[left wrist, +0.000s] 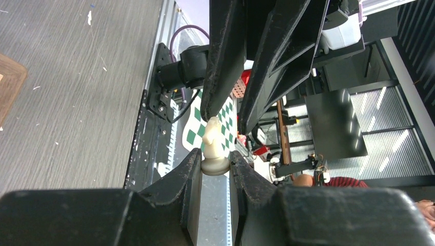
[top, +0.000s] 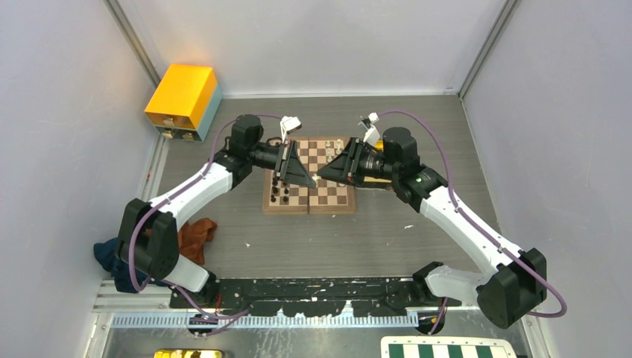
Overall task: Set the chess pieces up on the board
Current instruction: Place the chess piece on the chessboard.
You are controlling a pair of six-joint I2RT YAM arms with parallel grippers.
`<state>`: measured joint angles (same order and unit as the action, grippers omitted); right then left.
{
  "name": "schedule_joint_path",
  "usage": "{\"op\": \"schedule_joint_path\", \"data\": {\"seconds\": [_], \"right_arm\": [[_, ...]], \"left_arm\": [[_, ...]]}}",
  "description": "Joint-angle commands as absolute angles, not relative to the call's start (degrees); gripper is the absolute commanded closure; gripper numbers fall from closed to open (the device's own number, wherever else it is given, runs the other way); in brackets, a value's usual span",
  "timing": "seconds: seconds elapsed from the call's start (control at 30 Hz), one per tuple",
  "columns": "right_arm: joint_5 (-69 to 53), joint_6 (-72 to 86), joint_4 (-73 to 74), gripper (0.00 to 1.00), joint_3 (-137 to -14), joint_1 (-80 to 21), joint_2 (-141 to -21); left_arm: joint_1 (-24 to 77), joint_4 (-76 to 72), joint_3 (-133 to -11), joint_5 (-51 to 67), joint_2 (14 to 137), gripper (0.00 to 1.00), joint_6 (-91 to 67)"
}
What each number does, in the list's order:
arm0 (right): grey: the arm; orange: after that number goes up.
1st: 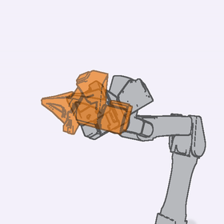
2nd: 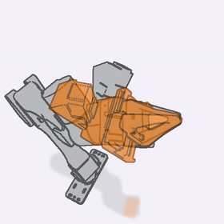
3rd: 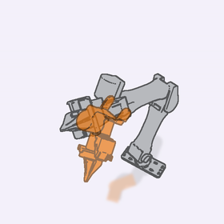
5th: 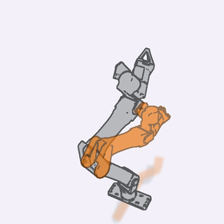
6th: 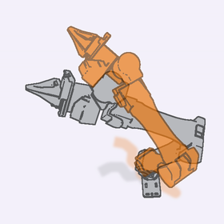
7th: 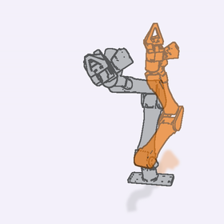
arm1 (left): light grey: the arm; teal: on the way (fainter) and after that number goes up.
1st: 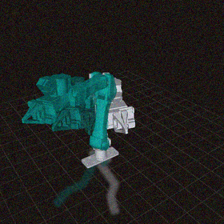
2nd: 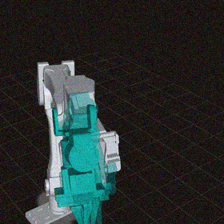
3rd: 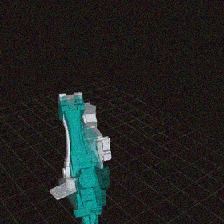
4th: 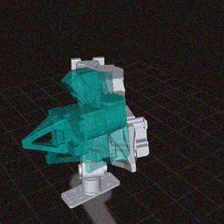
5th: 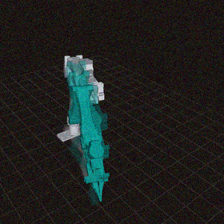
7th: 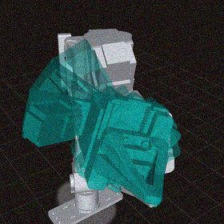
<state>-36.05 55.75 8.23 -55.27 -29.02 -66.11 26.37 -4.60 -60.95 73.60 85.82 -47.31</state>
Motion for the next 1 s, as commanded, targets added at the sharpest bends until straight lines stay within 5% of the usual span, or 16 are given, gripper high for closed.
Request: {"op": "schedule_joint_path", "data": {"seconds": [0.0, 0.2, 0.77, 0.97], "right_arm": [[-37.78, 56.35, 4.65, 0.68, -55.16, -28.89, -66.46], [-38.37, 57.04, 3.33, 0.68, -55.01, -28.91, -67.51], [-39.9, 57.88, 1.93, 0.98, -55.11, -28.91, -69.25], [-39.76, 57.38, 2.69, 0.99, -55.11, -28.91, -68.83]], "left_arm": [[26.54, -8.85, -62.73, 75.99, 85.75, 1.0, -48.94], [26.63, -10.11, -62.6, 76.29, 86.11, 1.0, -49.8], [26.74, -11.84, -61.59, 76.19, 86.69, 1.0, -50.71], [26.72, -11.8, -60.87, 74.13, 86.64, 0.77, -50.93]]}}
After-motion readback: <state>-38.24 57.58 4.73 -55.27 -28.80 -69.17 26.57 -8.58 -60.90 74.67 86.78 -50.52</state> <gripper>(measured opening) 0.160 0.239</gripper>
